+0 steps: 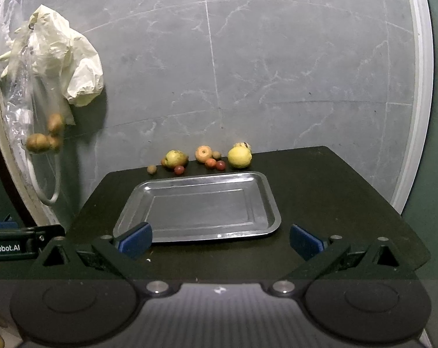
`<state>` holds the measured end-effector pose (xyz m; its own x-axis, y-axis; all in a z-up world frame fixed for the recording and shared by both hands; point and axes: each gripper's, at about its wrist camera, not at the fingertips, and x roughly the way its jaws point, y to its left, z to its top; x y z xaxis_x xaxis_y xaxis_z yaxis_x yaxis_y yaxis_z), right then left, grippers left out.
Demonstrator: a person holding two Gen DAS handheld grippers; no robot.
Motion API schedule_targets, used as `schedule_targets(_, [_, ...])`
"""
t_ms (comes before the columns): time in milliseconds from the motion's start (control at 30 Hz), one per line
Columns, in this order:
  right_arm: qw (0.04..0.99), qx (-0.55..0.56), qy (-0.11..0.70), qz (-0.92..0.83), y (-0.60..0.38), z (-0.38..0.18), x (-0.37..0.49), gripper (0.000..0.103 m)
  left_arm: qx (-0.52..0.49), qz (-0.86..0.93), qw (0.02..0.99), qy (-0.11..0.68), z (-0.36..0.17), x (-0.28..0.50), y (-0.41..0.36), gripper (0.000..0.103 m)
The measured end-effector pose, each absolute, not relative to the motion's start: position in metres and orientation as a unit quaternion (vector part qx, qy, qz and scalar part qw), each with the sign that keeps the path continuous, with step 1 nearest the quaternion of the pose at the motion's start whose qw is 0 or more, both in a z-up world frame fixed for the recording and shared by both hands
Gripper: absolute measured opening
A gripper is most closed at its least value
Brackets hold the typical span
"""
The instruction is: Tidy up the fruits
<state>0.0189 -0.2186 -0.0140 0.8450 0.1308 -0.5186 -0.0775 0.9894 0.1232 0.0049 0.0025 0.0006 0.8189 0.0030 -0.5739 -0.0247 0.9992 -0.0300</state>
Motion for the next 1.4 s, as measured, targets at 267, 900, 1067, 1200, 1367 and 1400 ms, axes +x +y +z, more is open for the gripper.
schedule_targets(267, [0.958, 0.054, 0.275, 0.054, -0.222, -0.016, 0.019, 0.103, -0.015, 0.005, 0.952, 0.304, -0.001, 0.007, 0.001, 0.102])
schedule_targets(900, [0.953, 0.064, 0.292, 0.054, -0.227, -0.023, 0.023, 0.103, -0.009, 0.004, 0.946, 0.325, -0.01, 0.018, -0.005, 0.102])
schedule_targets(1067, [0.948, 0.066, 0.305, 0.053, -0.229, -0.026, 0.03, 0.103, -0.008, 0.008, 0.94, 0.341, -0.014, 0.025, -0.008, 0.102])
schedule_targets(1200, [0.942, 0.066, 0.323, 0.058, -0.231, -0.031, 0.04, 0.103, -0.01, 0.019, 0.933, 0.359, -0.02, 0.036, -0.01, 0.102])
schedule_targets(1367, [0.932, 0.065, 0.348, 0.073, -0.238, -0.041, 0.059, 0.103, -0.016, 0.039, 0.925, 0.379, -0.027, 0.059, -0.015, 0.102])
schedule_targets(1400, [0.931, 0.066, 0.352, 0.076, -0.239, -0.043, 0.063, 0.103, -0.017, 0.042, 0.924, 0.381, -0.027, 0.064, -0.016, 0.102])
